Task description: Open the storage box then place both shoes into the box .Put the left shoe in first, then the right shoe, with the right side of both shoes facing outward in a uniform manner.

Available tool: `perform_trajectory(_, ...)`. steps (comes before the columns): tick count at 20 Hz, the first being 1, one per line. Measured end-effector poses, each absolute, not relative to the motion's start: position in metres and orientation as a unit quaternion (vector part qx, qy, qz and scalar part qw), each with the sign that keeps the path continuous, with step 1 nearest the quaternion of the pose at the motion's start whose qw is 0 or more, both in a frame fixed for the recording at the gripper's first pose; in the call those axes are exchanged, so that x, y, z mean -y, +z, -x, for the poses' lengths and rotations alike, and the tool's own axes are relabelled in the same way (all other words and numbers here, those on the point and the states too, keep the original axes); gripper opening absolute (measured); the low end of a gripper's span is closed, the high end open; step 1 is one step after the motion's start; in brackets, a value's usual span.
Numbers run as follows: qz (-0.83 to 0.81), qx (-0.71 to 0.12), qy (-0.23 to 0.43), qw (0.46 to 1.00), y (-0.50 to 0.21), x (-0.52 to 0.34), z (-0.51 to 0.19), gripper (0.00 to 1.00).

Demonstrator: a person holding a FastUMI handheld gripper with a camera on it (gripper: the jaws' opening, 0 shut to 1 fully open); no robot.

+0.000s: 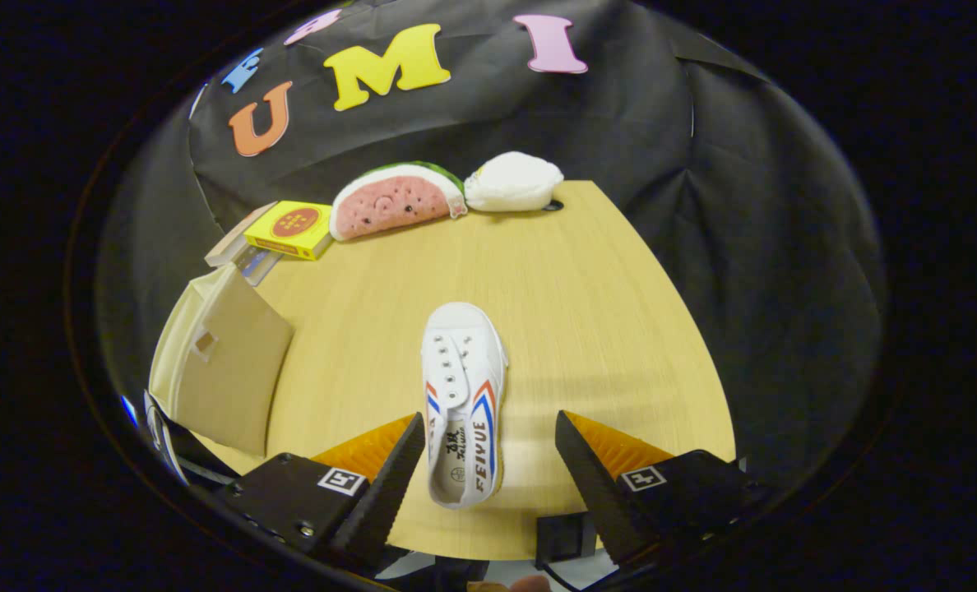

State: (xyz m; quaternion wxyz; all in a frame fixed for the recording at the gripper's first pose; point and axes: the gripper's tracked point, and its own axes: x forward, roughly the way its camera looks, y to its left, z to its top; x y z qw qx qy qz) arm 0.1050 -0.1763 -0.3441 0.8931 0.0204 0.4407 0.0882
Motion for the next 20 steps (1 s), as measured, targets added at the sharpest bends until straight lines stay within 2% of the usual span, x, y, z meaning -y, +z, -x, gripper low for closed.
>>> perform_trajectory(11,0.002,-0.49,0.11,0.865,-0.397,0.171,-0.14,0.96)
perform_trajectory(13,-0.005,-0.498,0.128,0.858,-0.396,0.163,-0.14,0.93)
perform_trajectory(14,-0.007,-0.503,0.135,0.853,-0.399,0.158,-0.14,0.88)
perform_trajectory(18,-0.005,-0.519,0.138,0.843,-0.399,0.15,-0.137,0.4)
perform_trajectory(20,-0.013,-0.524,0.124,0.843,-0.402,0.153,-0.138,0.3)
